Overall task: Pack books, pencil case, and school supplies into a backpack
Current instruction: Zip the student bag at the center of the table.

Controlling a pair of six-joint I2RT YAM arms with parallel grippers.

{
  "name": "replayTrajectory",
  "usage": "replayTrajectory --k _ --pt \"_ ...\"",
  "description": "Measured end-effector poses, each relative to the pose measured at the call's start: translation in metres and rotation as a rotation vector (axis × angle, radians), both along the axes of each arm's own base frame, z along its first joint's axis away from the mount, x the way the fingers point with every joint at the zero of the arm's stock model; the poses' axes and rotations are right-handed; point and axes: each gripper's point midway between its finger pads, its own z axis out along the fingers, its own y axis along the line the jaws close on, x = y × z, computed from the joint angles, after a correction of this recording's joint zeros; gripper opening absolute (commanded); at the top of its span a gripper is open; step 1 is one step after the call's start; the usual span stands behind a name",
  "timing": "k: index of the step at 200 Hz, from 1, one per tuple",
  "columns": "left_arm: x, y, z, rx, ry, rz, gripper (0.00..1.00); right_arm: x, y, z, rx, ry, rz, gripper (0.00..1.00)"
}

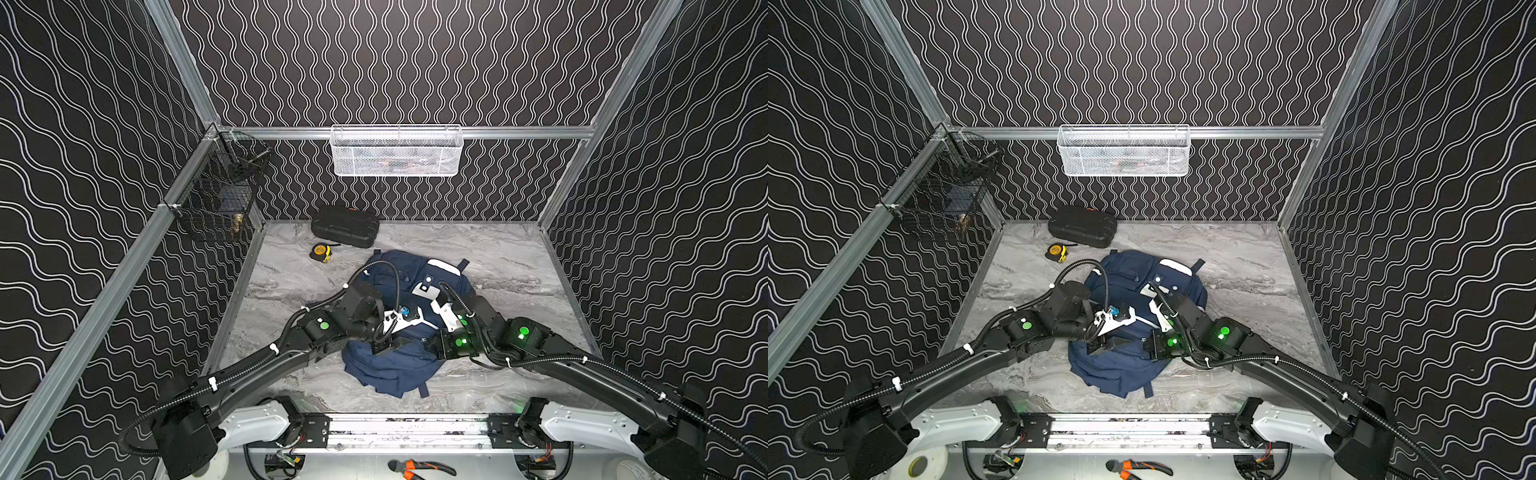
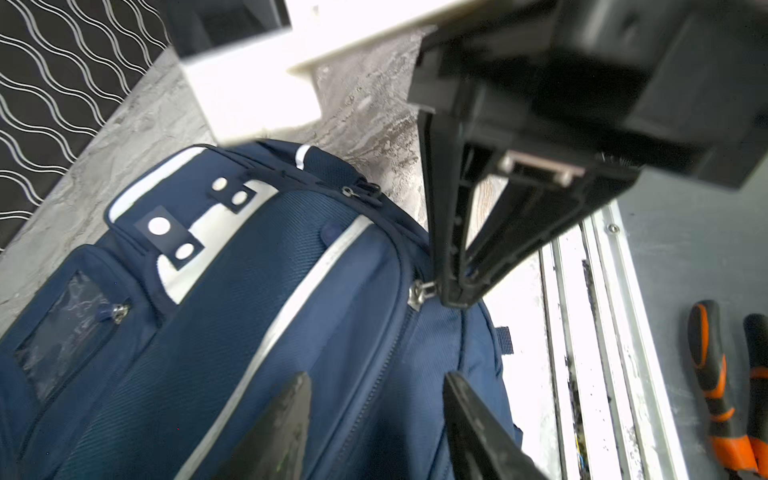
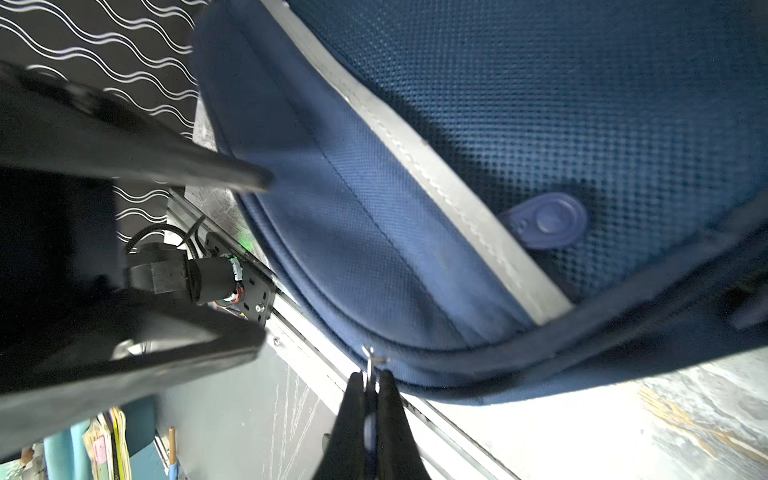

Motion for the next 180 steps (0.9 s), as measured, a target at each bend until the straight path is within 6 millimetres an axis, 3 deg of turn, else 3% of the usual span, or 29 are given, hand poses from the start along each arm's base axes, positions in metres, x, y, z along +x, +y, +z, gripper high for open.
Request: replayTrajectory --k 49,71,78,93,107,180 --pt "0.007 -0.001 -0.015 0.064 -0.029 0.003 0.31 -0.003 -0.004 0.004 0.004 -0.007 -0.001 0.0" --pt "0.012 -0.002 -0.017 0.078 -0.038 0.011 0.29 -0.003 -0.005 0.005 0.006 -0.01 -0.003 0.0" --pt "0.013 -0.002 -0.017 0.081 -0.039 0.012 0.33 -0.002 -0.005 0.005 0.006 -0.012 -0.005 0.0" --pt "0.015 -0.004 -0.017 0.084 -0.044 0.015 0.58 -0.003 -0.006 0.005 0.008 -0.016 -0.007 0.0" --pt "0.02 -0.003 -0.02 0.093 -0.047 0.04 0.61 -0.002 -0.006 0.006 0.01 -0.017 -0.006 0.0" --pt "0.018 -0.013 -0.024 0.078 -0.022 0.025 0.09 0.002 -0.005 0.005 -0.004 -0.025 -0.014 0.0"
